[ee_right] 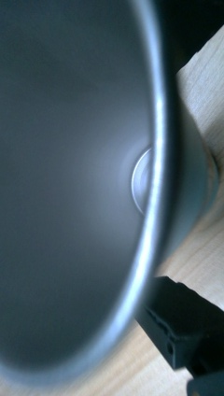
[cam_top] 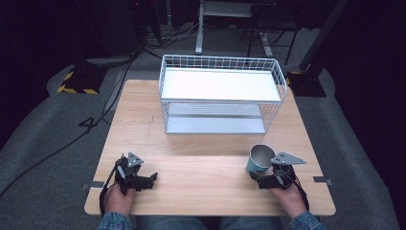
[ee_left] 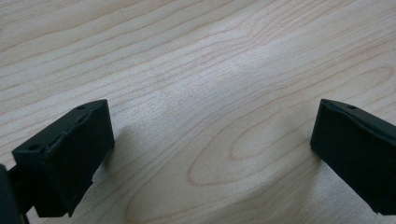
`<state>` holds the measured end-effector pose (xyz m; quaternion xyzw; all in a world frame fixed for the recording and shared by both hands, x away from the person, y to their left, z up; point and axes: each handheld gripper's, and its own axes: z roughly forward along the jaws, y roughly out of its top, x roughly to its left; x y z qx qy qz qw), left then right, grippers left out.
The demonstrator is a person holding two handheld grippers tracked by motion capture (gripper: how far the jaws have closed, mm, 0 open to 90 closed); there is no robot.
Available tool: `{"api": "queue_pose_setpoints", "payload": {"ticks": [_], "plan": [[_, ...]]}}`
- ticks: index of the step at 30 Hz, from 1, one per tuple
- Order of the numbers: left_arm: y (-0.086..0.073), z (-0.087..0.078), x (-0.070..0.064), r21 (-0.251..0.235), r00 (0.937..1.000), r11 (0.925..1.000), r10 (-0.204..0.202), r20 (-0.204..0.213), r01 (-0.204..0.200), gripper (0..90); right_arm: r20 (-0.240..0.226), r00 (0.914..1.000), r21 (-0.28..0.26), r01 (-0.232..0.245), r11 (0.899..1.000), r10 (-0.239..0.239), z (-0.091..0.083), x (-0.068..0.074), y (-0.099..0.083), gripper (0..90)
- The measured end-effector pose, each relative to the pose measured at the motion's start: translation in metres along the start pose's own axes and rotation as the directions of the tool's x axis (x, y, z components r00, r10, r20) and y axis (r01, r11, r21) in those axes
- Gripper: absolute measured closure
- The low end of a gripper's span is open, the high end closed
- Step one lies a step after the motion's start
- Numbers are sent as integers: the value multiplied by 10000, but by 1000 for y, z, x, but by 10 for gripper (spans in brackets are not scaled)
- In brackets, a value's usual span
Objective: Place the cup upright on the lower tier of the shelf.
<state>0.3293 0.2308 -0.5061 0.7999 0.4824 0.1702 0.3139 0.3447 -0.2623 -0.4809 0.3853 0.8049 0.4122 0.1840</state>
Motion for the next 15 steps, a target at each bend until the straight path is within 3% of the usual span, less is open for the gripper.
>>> {"api": "queue_pose_setpoints", "payload": {"ticks": [6,15], "plan": [[0,0,0,8,10000,10000,9,1,-9,1,-4,9999,-224,-166,9996,166,6,1,-2,151],[0,0,0,4,10000,10000,2,0,-2,1,57,10000,5,-77,10000,77,12,3,-7,197]]}}
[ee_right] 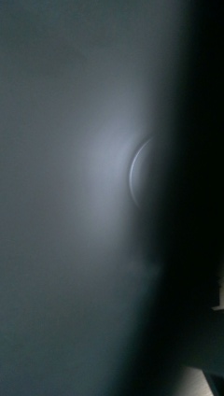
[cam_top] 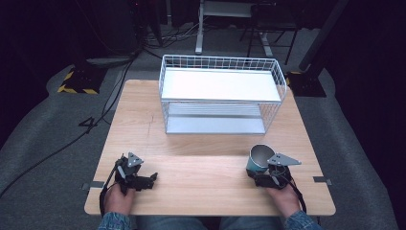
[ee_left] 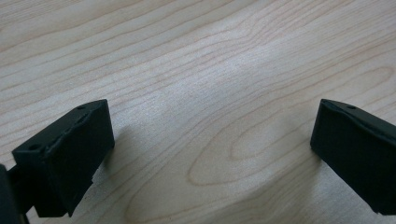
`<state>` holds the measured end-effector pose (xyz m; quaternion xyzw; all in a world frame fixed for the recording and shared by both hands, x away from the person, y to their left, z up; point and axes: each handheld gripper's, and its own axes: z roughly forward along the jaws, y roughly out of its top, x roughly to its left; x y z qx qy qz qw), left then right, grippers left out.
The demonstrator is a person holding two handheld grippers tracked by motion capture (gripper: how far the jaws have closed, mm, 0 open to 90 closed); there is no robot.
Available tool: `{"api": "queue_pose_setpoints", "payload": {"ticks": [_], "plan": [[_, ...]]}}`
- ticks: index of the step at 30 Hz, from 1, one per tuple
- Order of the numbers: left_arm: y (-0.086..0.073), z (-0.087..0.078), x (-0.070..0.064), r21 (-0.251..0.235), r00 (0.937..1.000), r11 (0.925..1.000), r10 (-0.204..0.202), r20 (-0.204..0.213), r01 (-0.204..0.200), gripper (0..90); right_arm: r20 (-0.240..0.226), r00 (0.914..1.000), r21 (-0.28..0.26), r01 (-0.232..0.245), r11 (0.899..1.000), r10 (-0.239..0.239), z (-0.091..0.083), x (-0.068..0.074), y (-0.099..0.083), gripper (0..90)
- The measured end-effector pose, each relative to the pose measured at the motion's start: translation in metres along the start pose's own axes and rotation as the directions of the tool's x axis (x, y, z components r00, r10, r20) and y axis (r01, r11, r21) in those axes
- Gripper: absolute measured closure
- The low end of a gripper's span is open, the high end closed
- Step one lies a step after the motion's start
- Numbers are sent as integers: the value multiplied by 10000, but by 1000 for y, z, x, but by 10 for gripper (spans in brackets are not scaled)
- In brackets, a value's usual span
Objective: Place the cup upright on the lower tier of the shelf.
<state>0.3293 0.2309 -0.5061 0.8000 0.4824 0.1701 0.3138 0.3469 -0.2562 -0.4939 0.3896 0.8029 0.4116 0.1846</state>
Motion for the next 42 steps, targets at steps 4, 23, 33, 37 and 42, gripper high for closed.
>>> {"api": "queue_pose_setpoints", "payload": {"ticks": [4,23,33,37,42], "plan": [[0,0,0,0,10000,10000,3,0,-3,0,53,10000,-43,63,10000,-62,0,-1,-2,234],[0,0,0,7,10000,10000,10,-2,-10,0,40,9997,-116,249,9996,-248,-3,-2,5,240],[0,0,0,4,10000,10000,11,-1,-11,1,-207,9998,-235,79,9997,-83,-3,-3,25,240],[0,0,0,-6,10000,10000,14,-15,-14,1,-287,9996,-258,-13,9997,6,-1,-3,36,240],[0,0,0,0,10000,10000,15,-21,-15,1,-333,9994,-278,-132,9995,123,4,-2,50,240]]}}
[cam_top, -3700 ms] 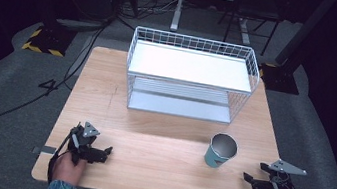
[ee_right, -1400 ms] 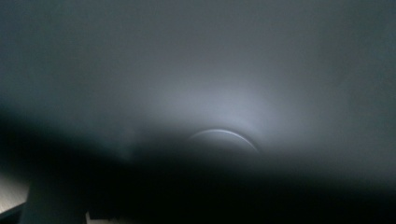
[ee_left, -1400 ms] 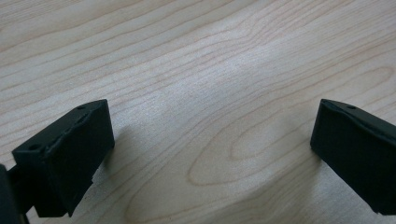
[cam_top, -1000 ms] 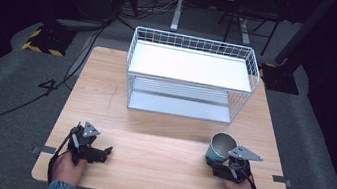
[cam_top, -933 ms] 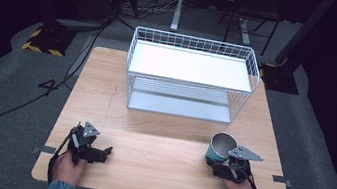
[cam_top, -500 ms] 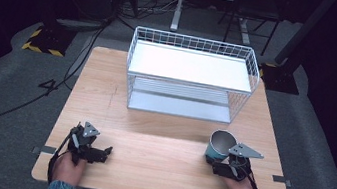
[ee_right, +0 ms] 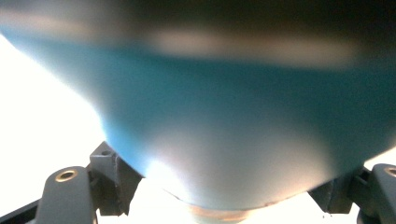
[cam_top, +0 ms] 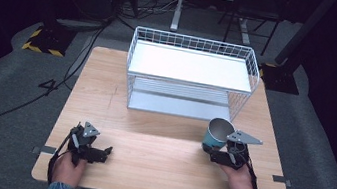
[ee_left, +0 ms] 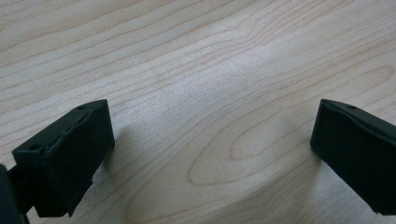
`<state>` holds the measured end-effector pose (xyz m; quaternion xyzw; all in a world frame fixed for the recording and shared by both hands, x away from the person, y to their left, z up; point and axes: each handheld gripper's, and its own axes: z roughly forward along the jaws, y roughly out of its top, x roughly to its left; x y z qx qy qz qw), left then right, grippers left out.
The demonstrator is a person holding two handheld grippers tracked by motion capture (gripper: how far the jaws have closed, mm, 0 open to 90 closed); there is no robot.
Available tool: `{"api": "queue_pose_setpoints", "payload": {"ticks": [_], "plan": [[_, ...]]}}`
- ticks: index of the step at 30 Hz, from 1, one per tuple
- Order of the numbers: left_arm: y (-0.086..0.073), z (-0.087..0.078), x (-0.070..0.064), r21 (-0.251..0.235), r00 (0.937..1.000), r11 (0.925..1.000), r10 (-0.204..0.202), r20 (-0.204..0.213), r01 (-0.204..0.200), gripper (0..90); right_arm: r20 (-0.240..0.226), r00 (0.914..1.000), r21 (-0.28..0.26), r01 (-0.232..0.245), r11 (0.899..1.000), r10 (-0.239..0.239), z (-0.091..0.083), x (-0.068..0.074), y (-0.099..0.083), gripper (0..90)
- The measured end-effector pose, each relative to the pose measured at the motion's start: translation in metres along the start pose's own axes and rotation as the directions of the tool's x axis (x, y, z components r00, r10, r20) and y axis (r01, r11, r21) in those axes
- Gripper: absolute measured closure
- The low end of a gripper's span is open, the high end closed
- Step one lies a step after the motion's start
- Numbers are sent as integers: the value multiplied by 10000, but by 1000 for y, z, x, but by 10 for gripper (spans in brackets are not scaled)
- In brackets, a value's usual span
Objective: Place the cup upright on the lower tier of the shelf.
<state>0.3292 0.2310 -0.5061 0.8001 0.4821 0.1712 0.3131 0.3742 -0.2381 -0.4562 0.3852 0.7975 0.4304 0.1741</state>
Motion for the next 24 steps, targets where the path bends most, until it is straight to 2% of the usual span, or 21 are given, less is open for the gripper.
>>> {"api": "queue_pose_setpoints", "payload": {"ticks": [3,16,24], "plan": [[0,0,0,3,10000,10000,4,11,-4,1,-47,10000,-50,-13,10000,13,6,2,13,240],[-4,-4,-2,0,9998,9999,-117,-149,117,2,-22,10000,-92,7,10000,-7,33,11,44,240],[-5,-4,-2,0,9998,9999,-143,-148,143,1,78,9998,-99,203,9997,-203,53,15,66,240]]}}
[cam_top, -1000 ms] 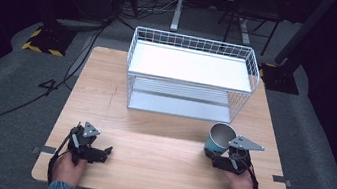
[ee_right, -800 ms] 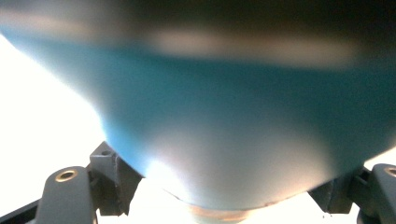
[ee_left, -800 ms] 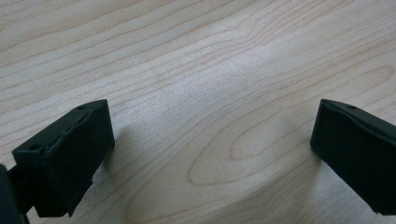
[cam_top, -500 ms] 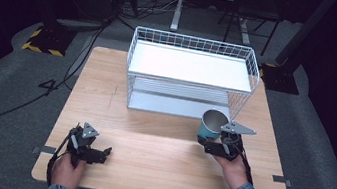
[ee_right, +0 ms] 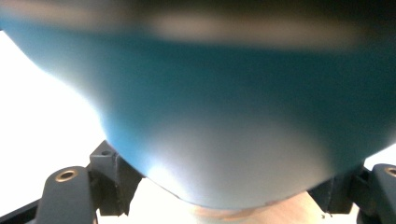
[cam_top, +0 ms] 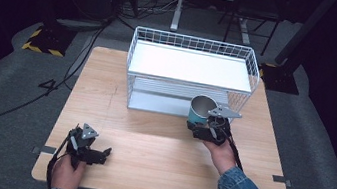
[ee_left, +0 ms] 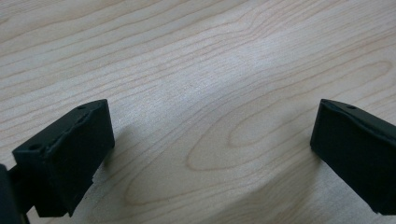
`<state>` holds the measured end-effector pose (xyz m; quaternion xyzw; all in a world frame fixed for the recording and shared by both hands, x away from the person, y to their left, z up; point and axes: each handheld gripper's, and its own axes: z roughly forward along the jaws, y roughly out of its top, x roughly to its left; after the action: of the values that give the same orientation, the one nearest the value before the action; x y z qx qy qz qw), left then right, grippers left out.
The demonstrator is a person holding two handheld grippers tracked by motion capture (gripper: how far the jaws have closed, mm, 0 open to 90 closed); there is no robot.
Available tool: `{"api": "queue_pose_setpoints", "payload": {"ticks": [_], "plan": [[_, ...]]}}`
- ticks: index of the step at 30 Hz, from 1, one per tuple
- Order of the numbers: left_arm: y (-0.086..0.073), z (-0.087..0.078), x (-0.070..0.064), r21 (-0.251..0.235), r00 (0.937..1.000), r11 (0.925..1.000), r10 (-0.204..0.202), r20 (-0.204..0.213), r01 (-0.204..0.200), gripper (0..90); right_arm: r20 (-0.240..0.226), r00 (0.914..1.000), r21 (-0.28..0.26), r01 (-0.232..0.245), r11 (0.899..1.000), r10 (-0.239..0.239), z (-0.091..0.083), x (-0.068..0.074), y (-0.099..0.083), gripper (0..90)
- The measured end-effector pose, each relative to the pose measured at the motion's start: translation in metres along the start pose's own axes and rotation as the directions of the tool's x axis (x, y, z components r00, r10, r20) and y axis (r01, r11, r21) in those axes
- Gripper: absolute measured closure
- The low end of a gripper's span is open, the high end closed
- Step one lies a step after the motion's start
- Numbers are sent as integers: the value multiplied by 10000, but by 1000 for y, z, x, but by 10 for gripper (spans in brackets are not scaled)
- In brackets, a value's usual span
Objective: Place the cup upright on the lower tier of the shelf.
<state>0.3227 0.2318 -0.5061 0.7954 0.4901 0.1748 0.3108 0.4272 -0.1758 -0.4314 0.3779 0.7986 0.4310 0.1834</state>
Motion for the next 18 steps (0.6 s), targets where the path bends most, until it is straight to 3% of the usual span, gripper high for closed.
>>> {"api": "queue_pose_setpoints", "payload": {"ticks": [12,18], "plan": [[0,0,0,-4,10000,10000,3,-26,-3,1,282,9985,76,-476,9988,474,30,-8,17,240],[0,0,0,-10,10000,10000,-26,-7,26,1,587,9971,6,-490,9988,489,43,-12,21,240]]}}
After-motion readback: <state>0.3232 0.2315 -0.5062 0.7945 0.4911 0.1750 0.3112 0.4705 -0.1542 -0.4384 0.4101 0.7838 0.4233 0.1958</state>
